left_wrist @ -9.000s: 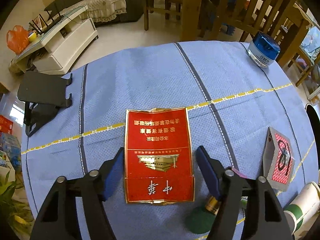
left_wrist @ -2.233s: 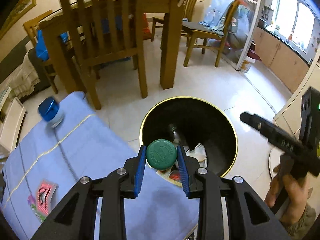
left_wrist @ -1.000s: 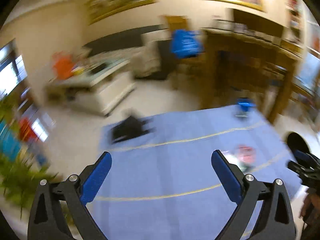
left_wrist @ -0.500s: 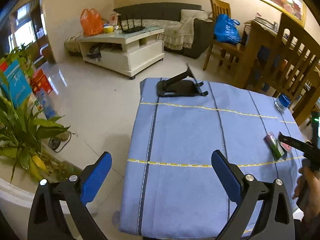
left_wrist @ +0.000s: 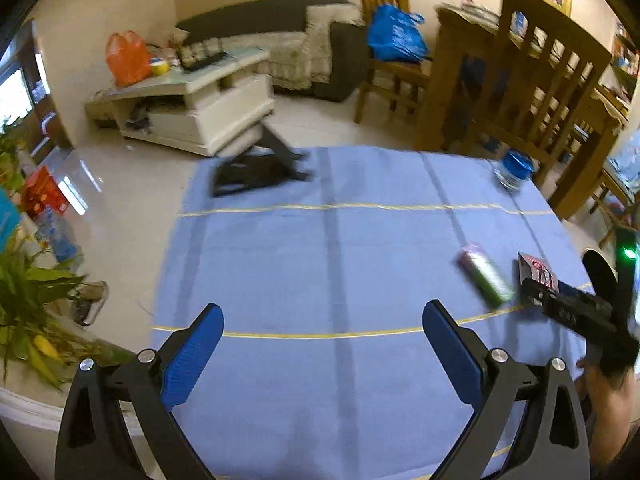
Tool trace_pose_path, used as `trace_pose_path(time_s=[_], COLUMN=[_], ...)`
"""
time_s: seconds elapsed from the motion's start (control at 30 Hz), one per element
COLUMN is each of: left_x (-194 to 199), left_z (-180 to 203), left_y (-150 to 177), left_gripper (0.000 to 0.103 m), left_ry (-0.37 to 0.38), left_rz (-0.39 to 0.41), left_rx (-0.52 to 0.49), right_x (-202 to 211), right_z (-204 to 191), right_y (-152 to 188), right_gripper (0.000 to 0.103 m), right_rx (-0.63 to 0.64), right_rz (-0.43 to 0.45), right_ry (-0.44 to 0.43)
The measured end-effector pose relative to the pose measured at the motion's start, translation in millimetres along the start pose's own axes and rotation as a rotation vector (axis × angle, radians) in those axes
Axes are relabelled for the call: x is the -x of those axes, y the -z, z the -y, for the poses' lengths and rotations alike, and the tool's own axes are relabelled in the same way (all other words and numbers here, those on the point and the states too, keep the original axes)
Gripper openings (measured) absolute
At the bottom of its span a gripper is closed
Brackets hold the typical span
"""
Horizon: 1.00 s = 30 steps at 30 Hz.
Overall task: Collect trash
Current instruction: 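Grasp the red card box with the right tool while the left tool grasps the Doublemint gum pack, then drop the card box into the bin with the right tool while the left tool drops the gum pack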
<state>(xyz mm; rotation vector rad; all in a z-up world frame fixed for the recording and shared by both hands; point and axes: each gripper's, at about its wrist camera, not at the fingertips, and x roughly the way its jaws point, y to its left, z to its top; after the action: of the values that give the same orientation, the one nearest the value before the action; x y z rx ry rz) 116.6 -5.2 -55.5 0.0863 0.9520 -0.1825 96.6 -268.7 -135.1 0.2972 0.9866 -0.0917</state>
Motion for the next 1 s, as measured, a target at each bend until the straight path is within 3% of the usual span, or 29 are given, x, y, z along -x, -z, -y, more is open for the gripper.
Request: trace_pose_path(time_s=[0.2, 0.4, 0.5, 0.6, 0.7, 0.73, 0.83, 1.0], left_x=[-48.8, -100.6, -122.0, -121.2, -115.5, -112.6, -111.2, -106.4], left_z=[96.4, 149.4, 156.2, 156.0, 163.9, 165.2, 161.4, 113.5], left_y=[-5.6, -8.1, -11.0, -8.7, -5.3, -4.6, -4.5, -0.3], left_gripper=[0.094, 0.083, 0.077, 0.072, 0.053, 0.037, 0.033, 0.032], left_ry=[0.015, -0.048, -0.077, -0.075, -0.058, -0.053, -0.008, 0.025], left_rz=[-0.076, -0.161, -0.198, -0.165, -0.138, -0.134, -0.154, -0.205], left_rx=[0.02, 0.04, 0.086, 0.115, 0.062, 0.048, 0.052, 0.091], right_x=[42.2, 59.5, 57.7, 54.8, 54.2, 54.0, 52.6, 56.5], right_z=[59.5, 102.8, 113.5, 118.3, 116.2, 115.1, 111.3, 106.4], right_y=[21.4, 39.9, 46.9, 49.1, 48.7, 48.0, 47.3, 49.0], right_gripper=[0.059, 0.059, 0.059, 0.059, 0.059, 0.059, 0.059, 0.059], right_rx=[-0.154, -0.242, -0.272, -0.292, -0.285, -0.281, -0.276, -0.266], right_rz=[0.106, 0.199, 0.219, 0.216, 0.217, 0.22, 0.225, 0.247], right_ry=[-0.095, -0.141, -0.175, -0.209, -0.225, -0.226, -0.229, -0.219])
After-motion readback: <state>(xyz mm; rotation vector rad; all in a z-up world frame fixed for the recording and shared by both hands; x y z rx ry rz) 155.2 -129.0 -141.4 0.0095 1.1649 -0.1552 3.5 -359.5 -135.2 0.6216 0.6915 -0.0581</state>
